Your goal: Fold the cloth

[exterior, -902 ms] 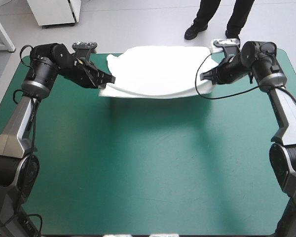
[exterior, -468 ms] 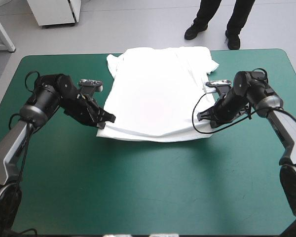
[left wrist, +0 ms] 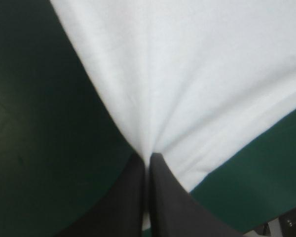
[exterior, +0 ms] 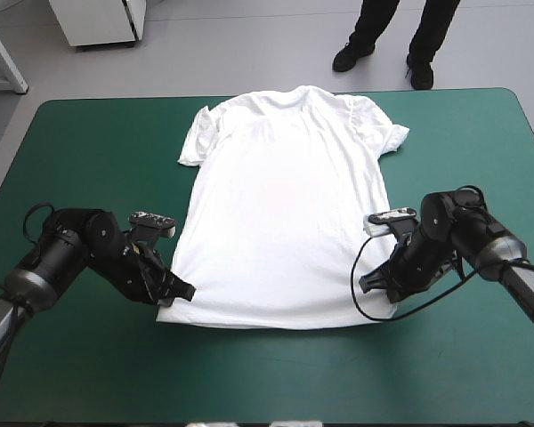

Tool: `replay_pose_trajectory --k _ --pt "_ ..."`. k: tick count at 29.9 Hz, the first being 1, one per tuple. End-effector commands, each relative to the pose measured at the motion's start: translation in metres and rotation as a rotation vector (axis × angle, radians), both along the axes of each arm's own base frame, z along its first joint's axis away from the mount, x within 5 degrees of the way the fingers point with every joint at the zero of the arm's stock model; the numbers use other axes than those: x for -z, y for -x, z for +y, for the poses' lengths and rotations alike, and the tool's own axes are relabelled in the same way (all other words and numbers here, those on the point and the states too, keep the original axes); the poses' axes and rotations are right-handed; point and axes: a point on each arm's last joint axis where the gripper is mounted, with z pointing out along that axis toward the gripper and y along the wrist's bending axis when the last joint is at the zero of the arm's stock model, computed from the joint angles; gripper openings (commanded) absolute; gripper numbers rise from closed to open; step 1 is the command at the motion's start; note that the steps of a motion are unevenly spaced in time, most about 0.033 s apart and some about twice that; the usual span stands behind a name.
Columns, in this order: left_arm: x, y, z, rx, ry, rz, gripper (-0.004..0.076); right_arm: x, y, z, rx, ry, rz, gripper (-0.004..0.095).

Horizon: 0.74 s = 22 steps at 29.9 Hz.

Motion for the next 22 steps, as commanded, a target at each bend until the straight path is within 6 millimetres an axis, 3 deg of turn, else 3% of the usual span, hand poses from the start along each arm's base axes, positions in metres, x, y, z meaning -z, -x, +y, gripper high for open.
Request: replay_pose_trajectory --k 1,15,22 --pt "-0.01 0.016 0.001 -0.015 0.042 -0.048 -0.001 -0.005 0.018 -0.001 -0.003 -0.01 -0.003 -0.0017" --pt "0.011 0.056 0.007 -0.048 0.089 0.033 -0.001 0.003 0.075 -0.018 0.022 0.001 0.046 -0.0017" --pt "0.013 0.065 0.007 -0.03 0.115 0.043 -0.0008 0.003 0.081 -0.019 0.031 -0.015 0.034 -0.0013"
